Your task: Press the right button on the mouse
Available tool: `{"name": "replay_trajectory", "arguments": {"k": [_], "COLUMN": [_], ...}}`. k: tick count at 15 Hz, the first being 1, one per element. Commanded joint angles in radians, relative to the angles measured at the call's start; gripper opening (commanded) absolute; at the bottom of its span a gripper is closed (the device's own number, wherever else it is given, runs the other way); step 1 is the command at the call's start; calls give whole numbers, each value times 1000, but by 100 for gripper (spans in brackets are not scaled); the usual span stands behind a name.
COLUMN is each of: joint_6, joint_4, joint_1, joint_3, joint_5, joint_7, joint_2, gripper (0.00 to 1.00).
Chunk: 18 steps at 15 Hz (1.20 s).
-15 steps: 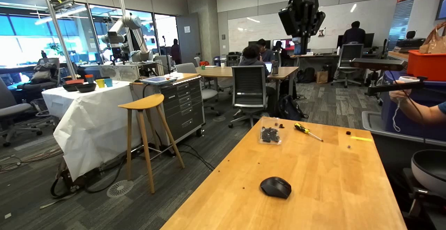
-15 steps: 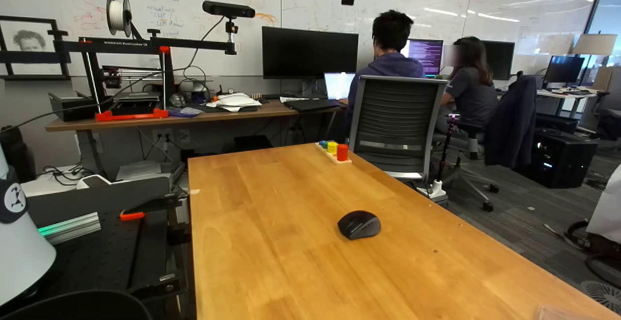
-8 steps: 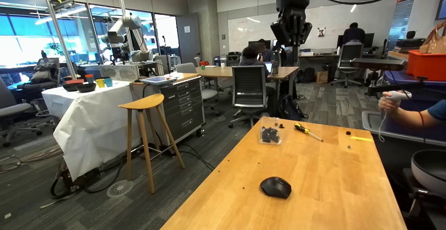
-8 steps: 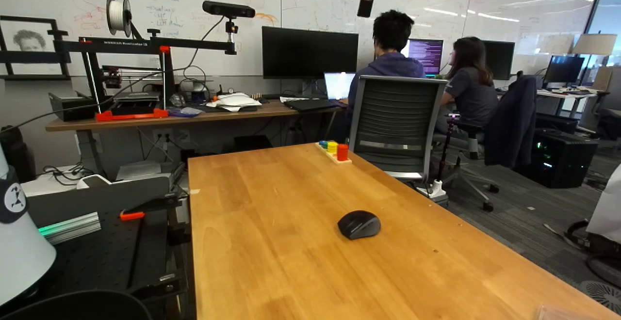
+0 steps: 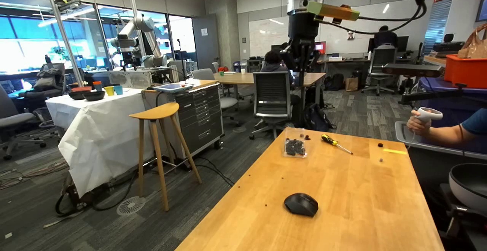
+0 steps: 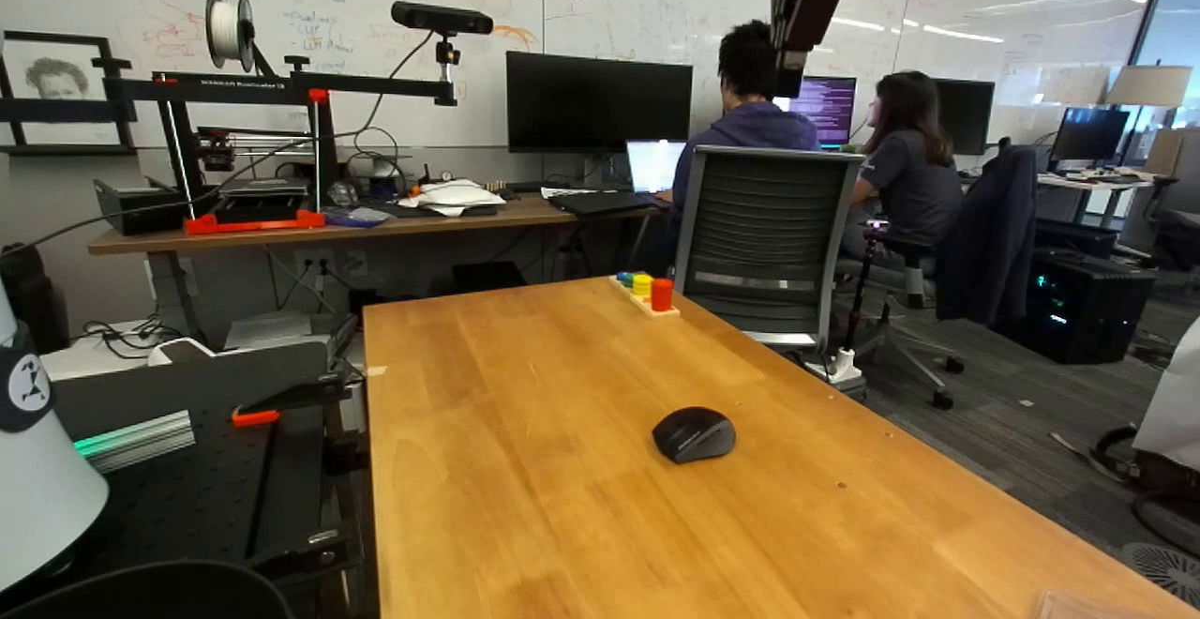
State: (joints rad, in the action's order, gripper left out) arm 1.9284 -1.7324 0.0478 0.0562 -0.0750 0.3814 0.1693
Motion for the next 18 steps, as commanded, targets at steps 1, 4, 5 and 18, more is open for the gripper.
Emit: {"name": "replay_trajectory", "arguments": {"k": [1,4,5,18], "joint_6": [77,123,141,304], "joint_4": [-7,-40,-60,-289], "joint_1": [0,-5,-7,-31], "joint_3": [8,6,5,3], "joint_5": [-7,-11,-10,14], "joint_7": [-16,-13,-13,-27], "joint_2": [38,57,59,83], "gripper": [2,3,2,2]}}
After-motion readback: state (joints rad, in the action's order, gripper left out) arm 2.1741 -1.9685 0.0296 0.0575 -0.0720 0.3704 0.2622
